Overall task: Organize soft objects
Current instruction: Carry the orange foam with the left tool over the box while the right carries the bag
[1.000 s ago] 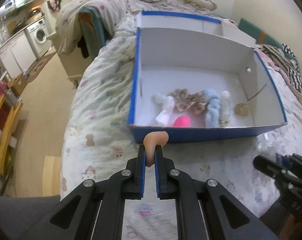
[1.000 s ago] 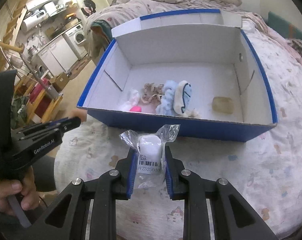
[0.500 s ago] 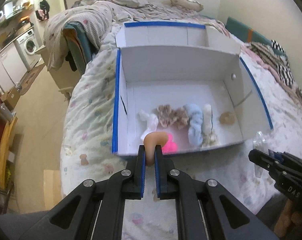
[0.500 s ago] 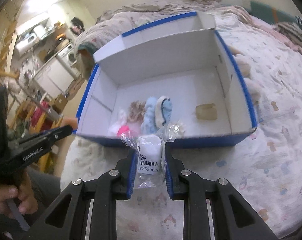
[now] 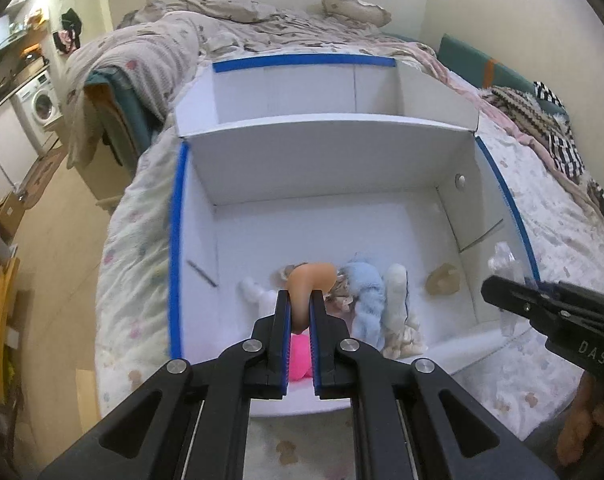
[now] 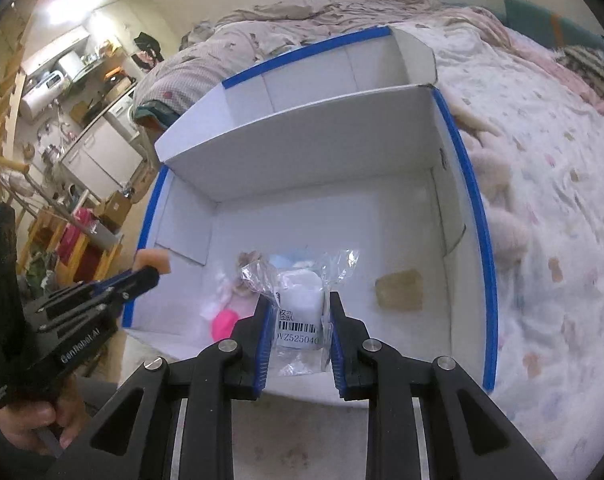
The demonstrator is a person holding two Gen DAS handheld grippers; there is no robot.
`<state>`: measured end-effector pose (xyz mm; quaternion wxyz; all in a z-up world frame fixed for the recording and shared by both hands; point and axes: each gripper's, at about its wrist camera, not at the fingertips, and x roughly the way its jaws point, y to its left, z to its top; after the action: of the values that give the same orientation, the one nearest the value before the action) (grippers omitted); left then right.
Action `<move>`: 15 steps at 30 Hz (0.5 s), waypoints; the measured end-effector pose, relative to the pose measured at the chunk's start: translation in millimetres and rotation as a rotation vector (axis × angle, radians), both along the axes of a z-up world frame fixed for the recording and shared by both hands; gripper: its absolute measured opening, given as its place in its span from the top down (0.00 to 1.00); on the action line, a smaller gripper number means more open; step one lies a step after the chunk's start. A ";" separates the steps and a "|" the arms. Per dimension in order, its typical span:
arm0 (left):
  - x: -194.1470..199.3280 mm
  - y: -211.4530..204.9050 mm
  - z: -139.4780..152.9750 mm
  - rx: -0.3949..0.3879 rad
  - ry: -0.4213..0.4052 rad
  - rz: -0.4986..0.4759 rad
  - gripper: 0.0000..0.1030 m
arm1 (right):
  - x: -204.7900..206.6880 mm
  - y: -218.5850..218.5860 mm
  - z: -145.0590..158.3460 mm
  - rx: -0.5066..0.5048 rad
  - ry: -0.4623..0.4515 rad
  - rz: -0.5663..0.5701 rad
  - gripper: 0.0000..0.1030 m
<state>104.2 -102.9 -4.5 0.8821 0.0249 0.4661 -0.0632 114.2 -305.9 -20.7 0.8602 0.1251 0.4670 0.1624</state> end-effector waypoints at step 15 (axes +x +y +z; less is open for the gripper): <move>14.4 -13.0 -42.2 -0.026 0.059 -0.006 0.92 | 8.5 7.9 -28.5 0.002 0.041 -0.003 0.74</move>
<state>118.6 -115.8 -46.7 0.8680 0.0130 0.4910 -0.0726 122.6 -298.0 -49.1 0.8505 0.1302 0.4842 0.1589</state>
